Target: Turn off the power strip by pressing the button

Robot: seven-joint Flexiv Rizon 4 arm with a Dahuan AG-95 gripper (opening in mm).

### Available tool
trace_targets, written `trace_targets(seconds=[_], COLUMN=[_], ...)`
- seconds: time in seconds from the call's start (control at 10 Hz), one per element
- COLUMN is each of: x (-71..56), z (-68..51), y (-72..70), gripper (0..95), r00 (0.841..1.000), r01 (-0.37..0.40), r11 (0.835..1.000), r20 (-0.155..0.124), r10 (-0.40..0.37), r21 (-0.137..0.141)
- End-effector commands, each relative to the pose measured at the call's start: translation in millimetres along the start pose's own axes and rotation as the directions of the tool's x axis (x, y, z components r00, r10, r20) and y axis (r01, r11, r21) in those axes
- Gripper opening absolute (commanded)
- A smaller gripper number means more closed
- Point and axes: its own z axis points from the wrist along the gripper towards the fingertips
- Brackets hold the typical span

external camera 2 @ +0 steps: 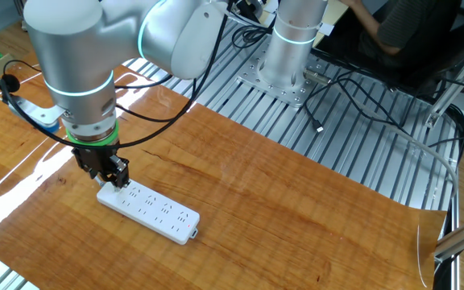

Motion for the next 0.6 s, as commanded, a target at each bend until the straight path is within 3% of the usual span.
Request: trace_targets(seconds=[0.1,0.2,0.3,0.5,0.6], x=[-0.3,-0.4,0.5,1.1,0.3], z=[0.8,2.3,11.0,13.7,8.0], y=[-0.3,-0.3,-1.8,-2.7,-1.7], gripper=[57.0,57.0,38.0,38.0,38.0], r00=[1.000,1.000,1.000,1.000,1.000], r01=[-0.001,0.000,0.000,-0.010,-0.015], r11=[1.000,1.000,1.000,0.999,1.000], r20=[0.000,0.000,0.006,0.005,-0.023], r10=[0.001,0.000,0.000,0.011,0.015], r21=[0.001,0.000,-0.014,-0.030,-0.010])
